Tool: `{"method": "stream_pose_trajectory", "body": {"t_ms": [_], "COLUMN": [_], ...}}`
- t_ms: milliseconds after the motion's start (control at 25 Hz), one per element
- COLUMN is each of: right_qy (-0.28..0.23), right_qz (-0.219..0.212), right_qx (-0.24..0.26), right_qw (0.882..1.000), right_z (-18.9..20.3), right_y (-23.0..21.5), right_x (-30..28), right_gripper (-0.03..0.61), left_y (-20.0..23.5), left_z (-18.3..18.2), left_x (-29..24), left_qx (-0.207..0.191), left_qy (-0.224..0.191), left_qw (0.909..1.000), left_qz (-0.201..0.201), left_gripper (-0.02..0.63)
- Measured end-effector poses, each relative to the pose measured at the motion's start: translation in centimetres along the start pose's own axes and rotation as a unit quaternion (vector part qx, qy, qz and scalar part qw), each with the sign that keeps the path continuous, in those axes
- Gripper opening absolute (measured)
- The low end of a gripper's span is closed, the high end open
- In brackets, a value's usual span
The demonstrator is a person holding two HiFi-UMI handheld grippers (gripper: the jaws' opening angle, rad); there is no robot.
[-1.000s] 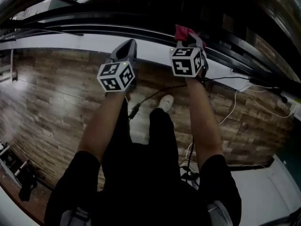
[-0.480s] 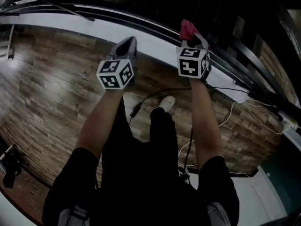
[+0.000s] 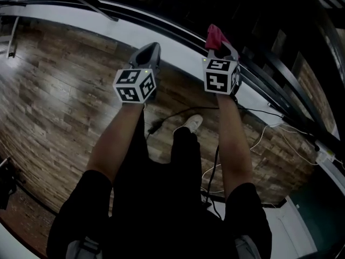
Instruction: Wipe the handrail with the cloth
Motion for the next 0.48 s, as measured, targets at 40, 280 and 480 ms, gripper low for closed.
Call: {"method": "stream_pose_trajectory", "body": {"t_ms": [40,280,480], "right_qy": [0.000,0.007,0.007], "right_qz": [-0.002,-0.013,-0.015], "right_qx": [0.002,0.014,0.024], "right_qw": [1.000,1.000,1.000], "right_z": [-0.1,-1.2,-2.0], "right_y": [0.2,0.9,0.9], "right_x": [-0.2,-0.6,-1.1], "right_gripper": [0.043,0.043,0.043], "left_y": [0.2,1.0,1.8], "left_z": [0.0,-0.2,-1.3], "left_x": [0.0,-0.3,-0.1], "left_qx": [0.002,0.005,0.001], "left_qy": [0.000,0.014,0.009], "left_qw": [1.0000,0.9999,1.0000], "left_qz": [0.000,0.004,0.004], "left_gripper": [-0.001,0.000,0.000]}}
Point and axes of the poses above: the fingertips, and each gripper's own axes: x backward along the fingers, y to its left, z out of its underside, the point moved 3 cm from there along x, backward along the fingers, and after that the axes turned 1 degree about -z, right-handed, at the moved point
